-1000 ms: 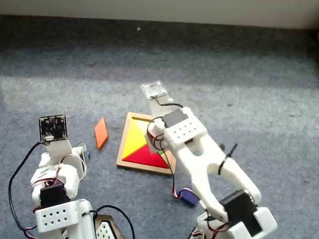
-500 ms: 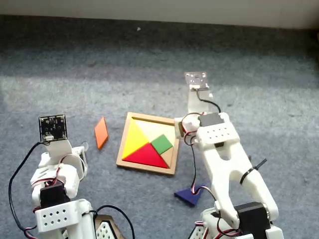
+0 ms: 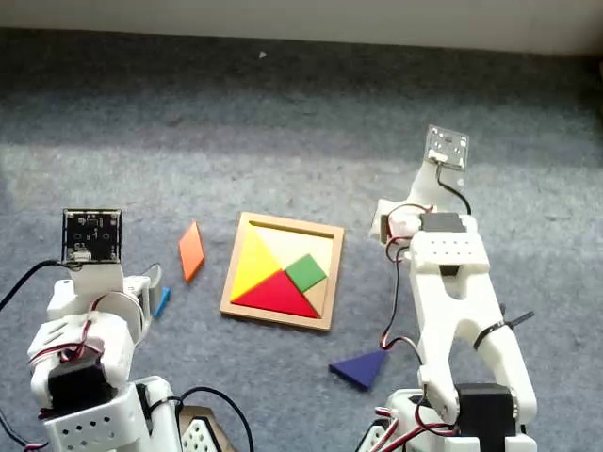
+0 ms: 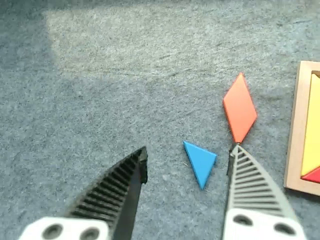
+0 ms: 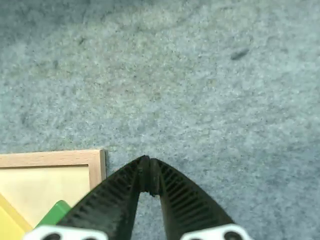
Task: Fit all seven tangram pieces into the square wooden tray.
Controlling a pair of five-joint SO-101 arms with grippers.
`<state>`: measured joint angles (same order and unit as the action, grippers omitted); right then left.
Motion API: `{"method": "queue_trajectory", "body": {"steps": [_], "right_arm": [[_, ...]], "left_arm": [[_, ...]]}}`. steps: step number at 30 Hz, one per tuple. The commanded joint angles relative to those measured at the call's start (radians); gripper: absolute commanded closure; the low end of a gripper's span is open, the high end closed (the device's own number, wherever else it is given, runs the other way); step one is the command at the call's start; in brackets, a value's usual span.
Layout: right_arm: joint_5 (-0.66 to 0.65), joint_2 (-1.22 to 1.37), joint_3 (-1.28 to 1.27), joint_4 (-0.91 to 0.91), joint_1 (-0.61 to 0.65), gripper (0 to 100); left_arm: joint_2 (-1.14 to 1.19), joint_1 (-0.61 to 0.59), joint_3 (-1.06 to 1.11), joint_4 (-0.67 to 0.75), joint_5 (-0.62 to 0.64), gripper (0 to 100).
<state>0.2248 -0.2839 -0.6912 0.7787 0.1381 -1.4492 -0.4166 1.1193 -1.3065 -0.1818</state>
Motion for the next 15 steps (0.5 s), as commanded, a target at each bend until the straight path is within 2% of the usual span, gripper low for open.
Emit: {"method": "queue_trajectory", "body": {"steps": [1, 8, 15], "right_arm": [[0.008, -0.047, 0.005, -0.018, -0.015, 99.3], [0.008, -0.047, 0.004, -0.019, -0.015, 99.3], [0.002, -0.045, -0.038, -0.099, -0.016, 99.3]], "left_arm": [[0.133, -0.013, -0.097, -0.018, -0.028, 73], [0.456, -0.013, -0.179, -0.014, -0.035, 73], [0.677, -0.012, -0.205, 0.015, -0.038, 73]]}}
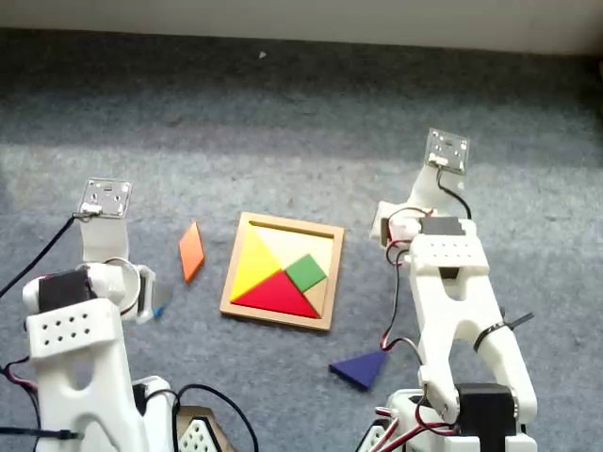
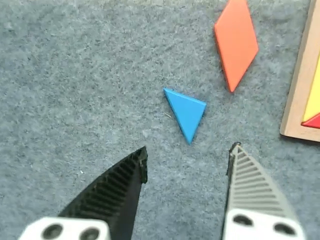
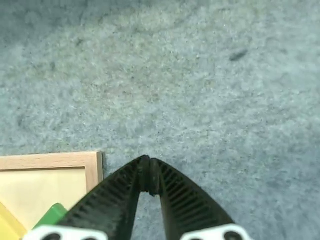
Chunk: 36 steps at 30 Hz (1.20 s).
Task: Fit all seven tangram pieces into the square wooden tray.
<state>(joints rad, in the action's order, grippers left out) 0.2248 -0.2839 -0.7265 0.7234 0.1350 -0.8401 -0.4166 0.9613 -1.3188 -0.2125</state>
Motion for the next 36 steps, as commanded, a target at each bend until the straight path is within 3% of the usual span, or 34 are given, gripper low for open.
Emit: {"method": "queue_trajectory", "body": {"steps": [1, 11, 18, 23, 36], "right_arm": [[0.002, -0.045, -0.004, -0.047, -0.013, 99.3], [0.002, -0.045, -0.004, -0.047, -0.013, 99.3], [0.000, -0.045, -0.002, -0.047, -0.013, 99.3], [0.000, -0.045, -0.001, -0.047, -0.013, 99.3], [0.000, -0.047, -0.002, -0.047, -0.013, 99.3]], "left_arm": [[0.094, -0.012, -0.045, 0.049, -0.008, 73], [0.440, -0.016, -0.119, 0.189, 0.000, 70], [0.645, -0.019, -0.173, 0.282, 0.000, 73], [0.696, -0.015, -0.208, 0.310, 0.110, 74], [0.696, 0.008, -0.206, 0.307, 0.115, 75]]}}
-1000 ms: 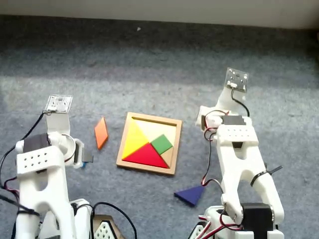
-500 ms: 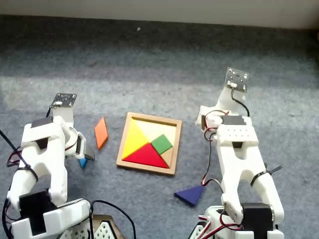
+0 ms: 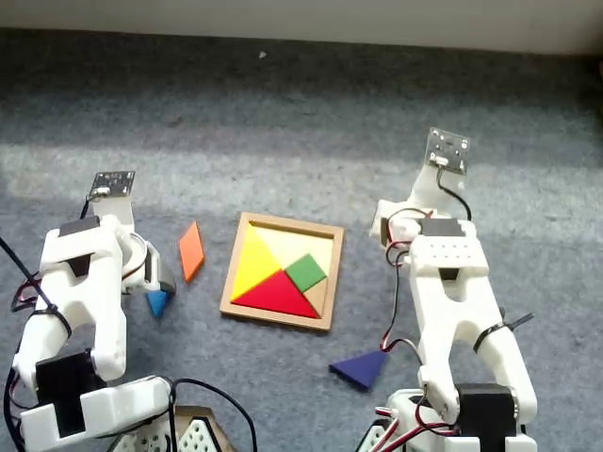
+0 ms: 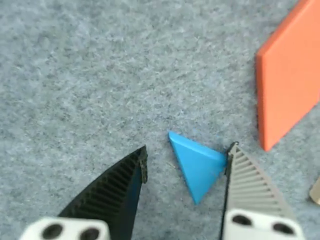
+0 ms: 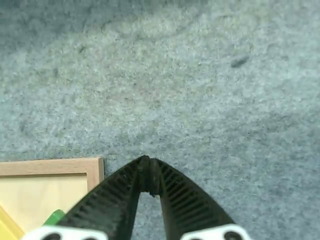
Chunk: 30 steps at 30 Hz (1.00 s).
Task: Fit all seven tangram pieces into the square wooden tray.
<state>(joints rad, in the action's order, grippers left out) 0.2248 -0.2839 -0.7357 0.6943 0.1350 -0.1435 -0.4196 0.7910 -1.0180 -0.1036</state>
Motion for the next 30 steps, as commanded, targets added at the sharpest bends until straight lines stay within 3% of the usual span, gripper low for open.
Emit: {"method": "queue_trajectory", "body": {"steps": [1, 12, 17, 26, 30], "right_arm": [[0.000, -0.047, 0.007, -0.018, -0.013, 99.3], [0.000, -0.047, 0.007, -0.018, -0.013, 99.3], [0.000, -0.047, 0.007, -0.018, -0.013, 99.3], [0.000, -0.047, 0.005, -0.018, -0.013, 99.3], [0.000, -0.047, 0.005, -0.018, -0.021, 99.3]], "left_arm": [[-0.004, 0.012, -0.036, 0.006, 0.006, 75], [0.001, 0.047, -0.022, 0.005, -0.032, 75], [0.001, 0.048, -0.018, 0.005, -0.037, 83], [-0.010, 0.048, -0.016, 0.003, -0.035, 83], [-0.050, 0.050, -0.068, -0.084, -0.035, 83]]}}
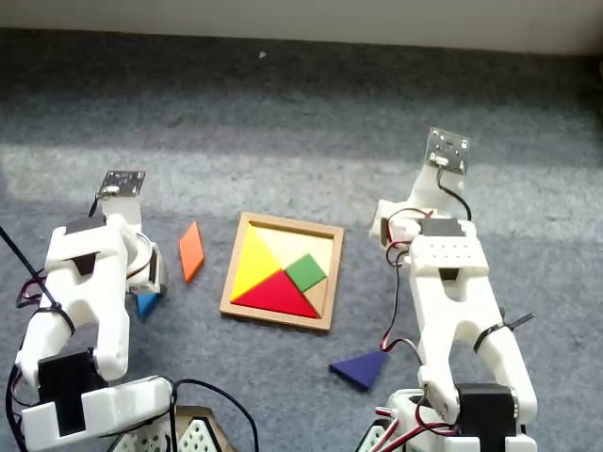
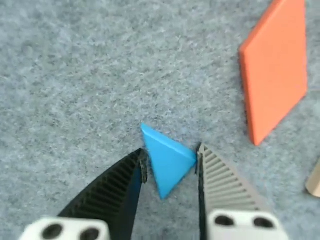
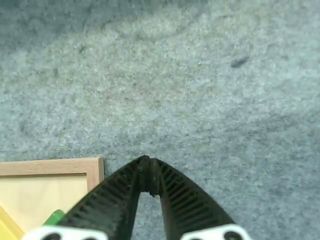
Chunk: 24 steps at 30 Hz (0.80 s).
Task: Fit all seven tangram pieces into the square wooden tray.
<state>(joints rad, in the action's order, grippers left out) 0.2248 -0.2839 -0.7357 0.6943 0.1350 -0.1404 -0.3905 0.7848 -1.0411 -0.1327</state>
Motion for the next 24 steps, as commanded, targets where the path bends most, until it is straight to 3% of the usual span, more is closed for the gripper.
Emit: {"method": "queue_trajectory", "body": {"steps": [1, 13, 19, 24], "right_arm": [[0.000, -0.047, 0.005, -0.018, -0.027, 99.3], [0.000, -0.048, 0.007, -0.018, -0.030, 99.3], [0.000, -0.050, 0.007, -0.018, -0.030, 99.3], [0.000, -0.050, 0.008, -0.018, -0.030, 99.3]], "left_arm": [[-0.076, 0.021, -0.076, -0.087, -0.006, 83], [-0.338, 0.134, -0.130, -0.230, -0.003, 83], [-0.338, 0.051, -0.096, -0.232, -0.006, 72], [-0.337, 0.010, -0.018, -0.203, -0.035, 71]]}}
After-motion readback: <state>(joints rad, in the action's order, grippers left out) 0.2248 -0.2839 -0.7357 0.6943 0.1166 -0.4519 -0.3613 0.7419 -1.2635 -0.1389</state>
